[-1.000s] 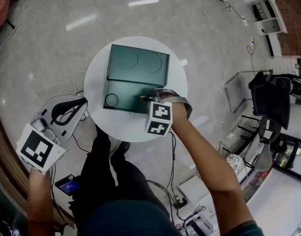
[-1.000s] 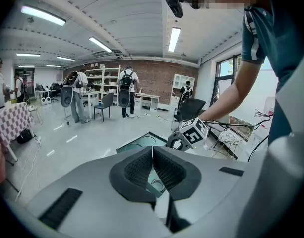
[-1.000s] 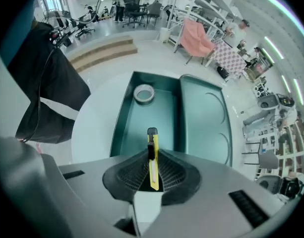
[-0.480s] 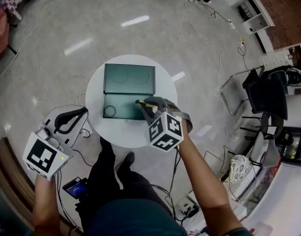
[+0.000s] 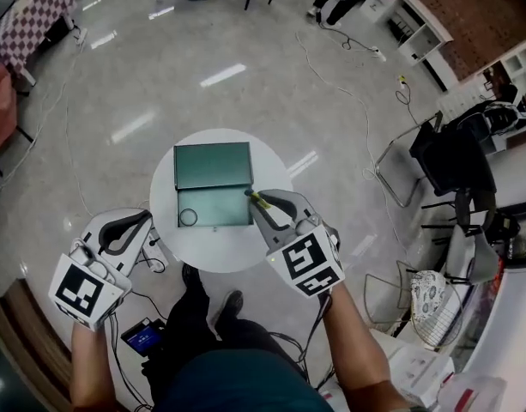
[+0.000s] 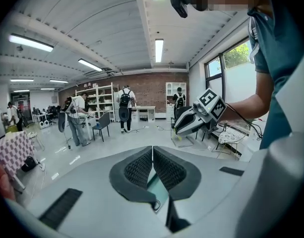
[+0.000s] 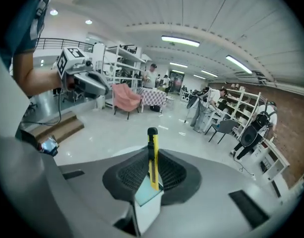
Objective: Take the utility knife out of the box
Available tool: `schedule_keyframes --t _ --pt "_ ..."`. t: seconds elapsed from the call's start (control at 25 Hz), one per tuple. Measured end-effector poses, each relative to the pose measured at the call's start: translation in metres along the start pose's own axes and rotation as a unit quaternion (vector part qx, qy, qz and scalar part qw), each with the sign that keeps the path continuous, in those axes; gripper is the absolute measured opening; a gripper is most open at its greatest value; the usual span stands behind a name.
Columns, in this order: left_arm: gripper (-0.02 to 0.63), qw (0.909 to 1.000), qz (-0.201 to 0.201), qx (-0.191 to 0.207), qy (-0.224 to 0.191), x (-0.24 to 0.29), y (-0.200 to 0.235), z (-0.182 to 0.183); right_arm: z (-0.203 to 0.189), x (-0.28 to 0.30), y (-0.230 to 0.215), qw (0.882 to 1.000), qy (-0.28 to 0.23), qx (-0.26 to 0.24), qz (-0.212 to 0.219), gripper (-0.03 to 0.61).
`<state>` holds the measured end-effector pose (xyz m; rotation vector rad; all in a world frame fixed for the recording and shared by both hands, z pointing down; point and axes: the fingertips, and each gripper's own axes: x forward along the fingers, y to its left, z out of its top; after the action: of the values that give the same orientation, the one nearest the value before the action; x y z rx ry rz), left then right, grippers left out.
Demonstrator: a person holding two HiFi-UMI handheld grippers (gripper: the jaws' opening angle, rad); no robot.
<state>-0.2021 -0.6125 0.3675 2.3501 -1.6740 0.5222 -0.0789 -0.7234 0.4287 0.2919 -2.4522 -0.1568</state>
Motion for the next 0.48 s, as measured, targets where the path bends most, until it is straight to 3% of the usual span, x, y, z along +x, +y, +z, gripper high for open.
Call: schedule_keyframes --t 0.12,0.32,0.48 --pt "0.025 0.9998 -0.003 0.014 -0.014 -0.015 -0.045 0.033 0.014 -0.072 0.001 0.998 -0.047 0.047 -0.009 0.075" --pt "0.025 0.999 -0.006 0.029 -0.033 -0.005 -0.074 0.044 0.017 -0.117 -0.01 0.988 -0.116 0.104 -0.013 0.075" --pt "0.025 0.9984 -0.006 0.038 -0.042 -0.003 -0.096 0.056 0.02 -0.156 -0.019 0.978 -0.168 0.12 -0.021 0.075"
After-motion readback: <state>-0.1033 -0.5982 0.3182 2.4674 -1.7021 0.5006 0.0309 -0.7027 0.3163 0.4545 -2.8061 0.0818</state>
